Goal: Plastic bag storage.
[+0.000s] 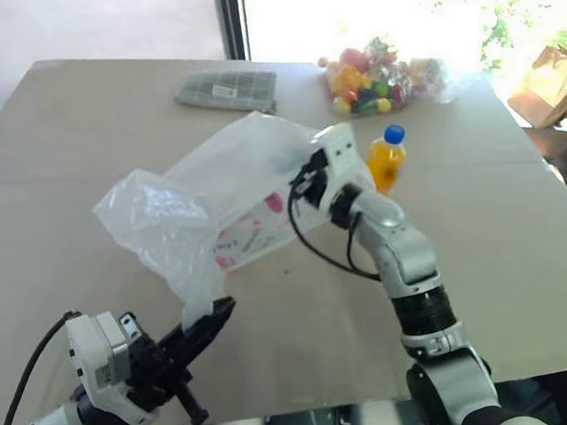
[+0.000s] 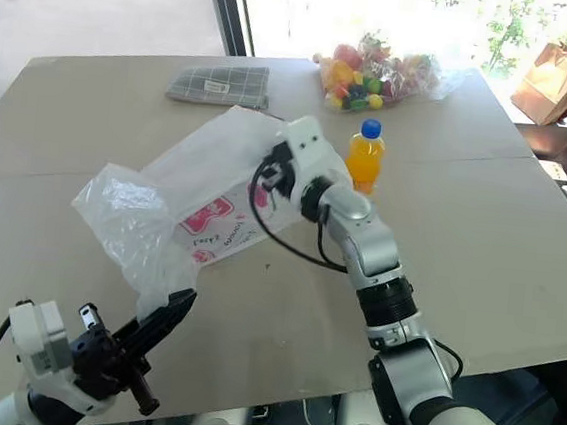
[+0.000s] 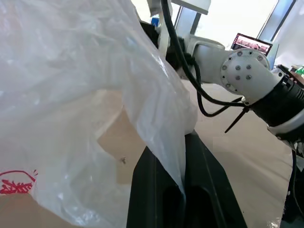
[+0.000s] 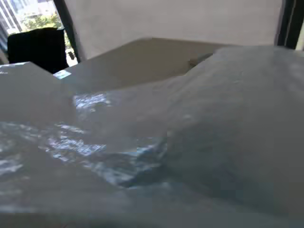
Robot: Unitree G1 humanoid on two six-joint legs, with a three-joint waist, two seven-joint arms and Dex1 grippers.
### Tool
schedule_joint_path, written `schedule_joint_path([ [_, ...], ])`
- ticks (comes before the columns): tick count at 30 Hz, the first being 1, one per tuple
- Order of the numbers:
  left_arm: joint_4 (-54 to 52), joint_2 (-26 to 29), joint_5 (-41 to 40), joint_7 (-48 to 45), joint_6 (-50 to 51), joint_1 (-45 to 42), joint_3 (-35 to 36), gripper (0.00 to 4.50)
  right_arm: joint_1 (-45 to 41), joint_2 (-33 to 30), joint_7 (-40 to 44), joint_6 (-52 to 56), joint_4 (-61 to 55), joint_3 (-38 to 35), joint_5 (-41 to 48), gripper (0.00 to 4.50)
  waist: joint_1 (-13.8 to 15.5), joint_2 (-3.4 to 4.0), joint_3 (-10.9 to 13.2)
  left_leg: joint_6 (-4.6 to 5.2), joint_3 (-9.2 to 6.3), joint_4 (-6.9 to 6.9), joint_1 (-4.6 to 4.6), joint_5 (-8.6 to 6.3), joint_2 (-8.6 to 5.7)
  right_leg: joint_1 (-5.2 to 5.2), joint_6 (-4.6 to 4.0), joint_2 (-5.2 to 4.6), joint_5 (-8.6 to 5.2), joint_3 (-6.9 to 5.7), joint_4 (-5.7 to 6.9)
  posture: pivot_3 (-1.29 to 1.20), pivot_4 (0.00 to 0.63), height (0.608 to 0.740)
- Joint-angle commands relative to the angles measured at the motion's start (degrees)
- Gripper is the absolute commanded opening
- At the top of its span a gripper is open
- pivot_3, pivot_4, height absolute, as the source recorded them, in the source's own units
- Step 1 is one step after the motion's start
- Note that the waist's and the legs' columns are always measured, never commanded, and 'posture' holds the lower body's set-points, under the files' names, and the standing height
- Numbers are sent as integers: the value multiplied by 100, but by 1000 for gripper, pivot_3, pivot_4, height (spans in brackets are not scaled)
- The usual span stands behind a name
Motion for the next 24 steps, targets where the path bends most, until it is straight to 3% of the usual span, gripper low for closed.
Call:
schedule_joint_path([
  [1,-129,30,-53,-26,81,-59,-47,0,-339,407,39,929,-277,-125,578,728,-1,0,0,0,0,0,0,0,0,0,0,0,0,0,0,0,150,740],
  [4,-121,17,-37,-1,151,-167,-69,0,-613,737,-367,711,182,-452,485,2235,9,0,0,0,0,0,-1,0,0,-1,0,2,0,1,0,0,150,740],
  [6,-133,-1,-76,28,184,-219,-46,0,-720,894,-691,591,337,-716,528,2985,62,-14,-9,0,3,0,-1,0,-4,1,-1,-1,0,-10,-4,0,150,740],
  [9,-152,-43,-276,151,271,-378,19,0,-750,848,-1001,301,409,-780,350,4468,40,-16,-9,0,6,0,-2,0,-7,3,-1,-8,0,-9,-10,0,150,740],
  [12,-145,-51,-624,378,413,-690,157,0,-571,453,-649,513,173,-510,317,4468,11,-12,-7,0,3,0,-6,0,-7,0,1,-7,1,-2,-6,0,150,740],
  [18,232,72,-2098,1108,682,-1730,1081,0,318,-1258,1381,1160,-1532,218,946,4468,102,-13,-7,0,-11,-7,-4,0,-5,8,20,-4,13,-13,-7,0,150,740],
  [21,420,199,-2511,1318,861,-2146,1369,0,555,-1715,1958,1053,-1996,120,1279,4468,78,-16,-5,0,-10,-5,3,0,-8,11,22,-6,13,-1,-8,0,150,740],
  [24,681,324,-2785,1497,1035,-2624,1531,0,894,-1943,2694,806,-2489,-726,2336,4468,87,-18,-4,0,-11,-5,18,0,-7,25,22,0,13,-8,-7,0,150,740],
])
